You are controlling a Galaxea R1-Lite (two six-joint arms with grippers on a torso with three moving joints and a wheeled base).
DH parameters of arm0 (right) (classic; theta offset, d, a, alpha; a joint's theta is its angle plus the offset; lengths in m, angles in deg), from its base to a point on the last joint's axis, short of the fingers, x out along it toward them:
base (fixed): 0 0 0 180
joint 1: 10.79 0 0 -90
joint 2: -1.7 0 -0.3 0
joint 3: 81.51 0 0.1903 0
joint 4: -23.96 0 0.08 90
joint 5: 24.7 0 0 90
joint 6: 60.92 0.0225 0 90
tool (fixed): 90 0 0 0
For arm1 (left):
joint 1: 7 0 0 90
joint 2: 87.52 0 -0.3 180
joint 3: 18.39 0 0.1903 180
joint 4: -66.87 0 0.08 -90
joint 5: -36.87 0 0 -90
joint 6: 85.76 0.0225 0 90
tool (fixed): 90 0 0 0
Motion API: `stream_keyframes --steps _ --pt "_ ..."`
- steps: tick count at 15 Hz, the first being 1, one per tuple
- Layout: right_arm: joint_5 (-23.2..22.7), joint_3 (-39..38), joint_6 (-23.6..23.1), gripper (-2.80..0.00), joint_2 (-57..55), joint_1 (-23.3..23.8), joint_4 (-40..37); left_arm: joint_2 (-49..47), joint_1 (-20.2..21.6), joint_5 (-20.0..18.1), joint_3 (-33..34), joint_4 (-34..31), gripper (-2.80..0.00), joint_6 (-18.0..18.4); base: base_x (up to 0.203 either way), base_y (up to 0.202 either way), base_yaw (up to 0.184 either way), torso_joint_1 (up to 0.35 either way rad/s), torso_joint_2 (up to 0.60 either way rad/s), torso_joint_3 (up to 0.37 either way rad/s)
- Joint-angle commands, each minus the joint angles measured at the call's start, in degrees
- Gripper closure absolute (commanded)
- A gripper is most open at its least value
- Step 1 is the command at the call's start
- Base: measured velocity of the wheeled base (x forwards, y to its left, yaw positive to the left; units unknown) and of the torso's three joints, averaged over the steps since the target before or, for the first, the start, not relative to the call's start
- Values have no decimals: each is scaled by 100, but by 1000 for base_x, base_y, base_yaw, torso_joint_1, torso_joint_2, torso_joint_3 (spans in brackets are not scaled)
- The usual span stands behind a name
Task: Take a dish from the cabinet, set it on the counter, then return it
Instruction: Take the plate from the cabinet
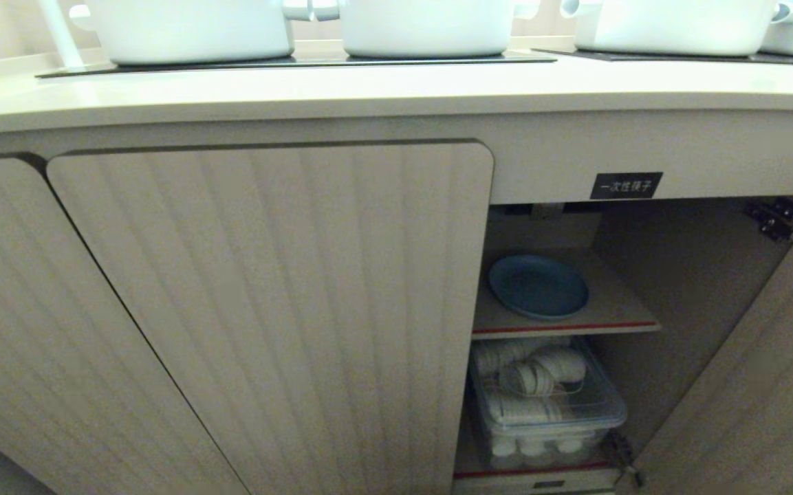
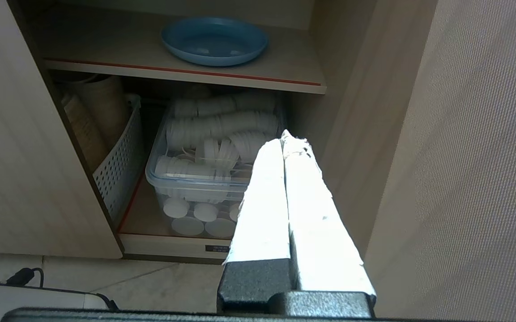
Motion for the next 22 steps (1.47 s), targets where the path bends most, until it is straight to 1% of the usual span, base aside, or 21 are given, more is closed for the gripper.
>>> stream_keyframes --steps 1,22 --pt "-3 0 -5 0 -7 -4 0 2 0 8 0 0 0 0 0 0 0 0 0 0" --pt "-3 0 -5 0 -7 1 0 2 0 0 0 0 0 0 0 0 0 0 0 0"
